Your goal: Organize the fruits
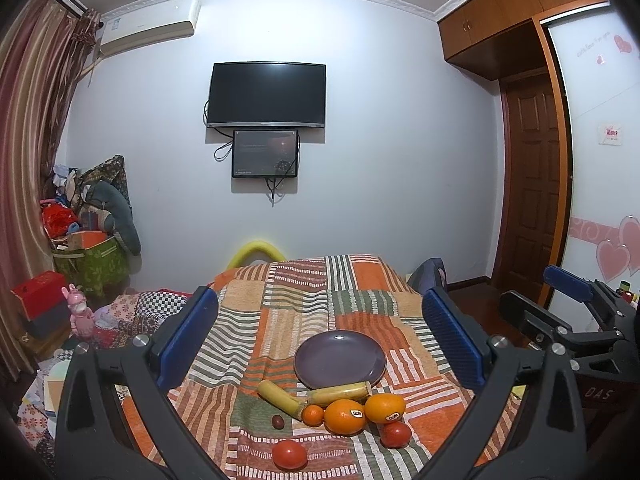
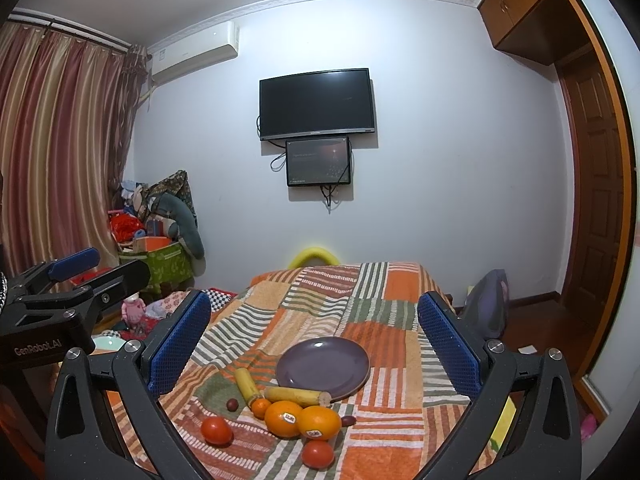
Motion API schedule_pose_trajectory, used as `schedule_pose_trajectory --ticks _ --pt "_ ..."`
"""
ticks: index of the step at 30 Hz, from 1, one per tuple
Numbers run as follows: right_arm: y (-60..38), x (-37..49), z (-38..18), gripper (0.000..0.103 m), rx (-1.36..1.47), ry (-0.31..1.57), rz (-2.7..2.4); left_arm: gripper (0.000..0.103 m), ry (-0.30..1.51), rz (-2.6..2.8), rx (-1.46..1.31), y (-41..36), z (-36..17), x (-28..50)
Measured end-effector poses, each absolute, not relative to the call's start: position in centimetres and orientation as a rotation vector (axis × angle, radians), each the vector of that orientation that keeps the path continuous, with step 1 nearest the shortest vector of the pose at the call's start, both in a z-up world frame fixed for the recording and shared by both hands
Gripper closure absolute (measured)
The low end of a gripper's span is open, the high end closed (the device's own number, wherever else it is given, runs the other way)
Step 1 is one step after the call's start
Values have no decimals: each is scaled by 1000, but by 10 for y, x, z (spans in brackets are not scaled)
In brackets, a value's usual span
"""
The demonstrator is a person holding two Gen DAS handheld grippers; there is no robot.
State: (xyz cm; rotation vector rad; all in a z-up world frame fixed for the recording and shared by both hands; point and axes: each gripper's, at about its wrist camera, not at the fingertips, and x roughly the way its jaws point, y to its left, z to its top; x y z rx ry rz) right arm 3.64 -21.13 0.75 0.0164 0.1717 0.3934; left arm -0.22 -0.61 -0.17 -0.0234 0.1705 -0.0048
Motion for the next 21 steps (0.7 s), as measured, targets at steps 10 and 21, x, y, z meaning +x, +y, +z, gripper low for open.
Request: schedule_pose_trajectory --ticks 10,21 --pt "-211 34 6 0 14 167 394 0 174 -13 -29 -6 -4 -2" --pt "-211 34 6 0 13 168 397 0 173 -14 -33 -4 -5 0"
